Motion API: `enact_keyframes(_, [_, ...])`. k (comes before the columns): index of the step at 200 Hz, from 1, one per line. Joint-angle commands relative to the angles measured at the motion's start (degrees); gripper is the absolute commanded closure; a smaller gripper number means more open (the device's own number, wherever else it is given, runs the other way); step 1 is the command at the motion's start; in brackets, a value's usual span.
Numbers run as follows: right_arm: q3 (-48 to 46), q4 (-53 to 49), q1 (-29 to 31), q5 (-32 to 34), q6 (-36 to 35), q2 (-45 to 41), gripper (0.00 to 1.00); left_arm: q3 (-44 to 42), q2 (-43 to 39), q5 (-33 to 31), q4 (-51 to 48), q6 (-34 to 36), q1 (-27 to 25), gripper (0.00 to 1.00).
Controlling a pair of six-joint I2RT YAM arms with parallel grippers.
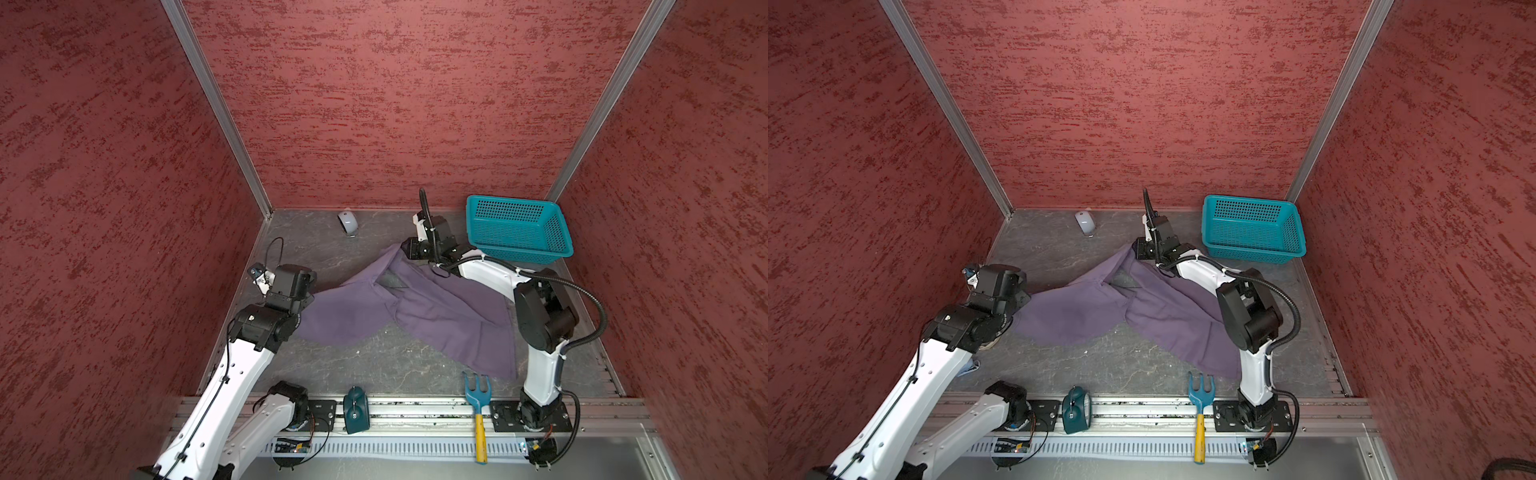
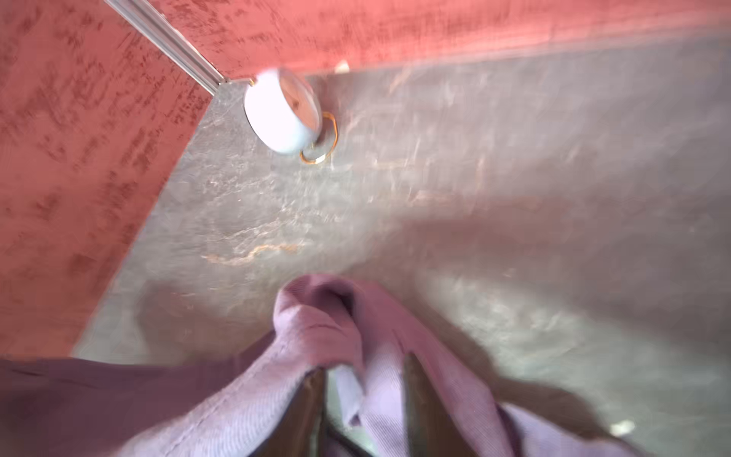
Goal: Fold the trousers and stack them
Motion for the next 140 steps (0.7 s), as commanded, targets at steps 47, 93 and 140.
enact_keyframes(47, [-5.6,-10.4,-0.9,9.2,-7.9,-10.3,0.46,-5.1,1.1,9.7,4.7,0.7,10.4,0.35])
enact_keyframes(93, [-16.7,-20.5,-7.1,17.8,-2.5,-20.6,0.40,-4.2,4.0,11.2,12.5,2.9,10.5,0.29])
enact_keyframes(140, [-30.7,-24.5,-19.8,16.9,2.1,-28.5,0.37,-6.2,15.6,17.8,22.6,5.4,8.8,0.27])
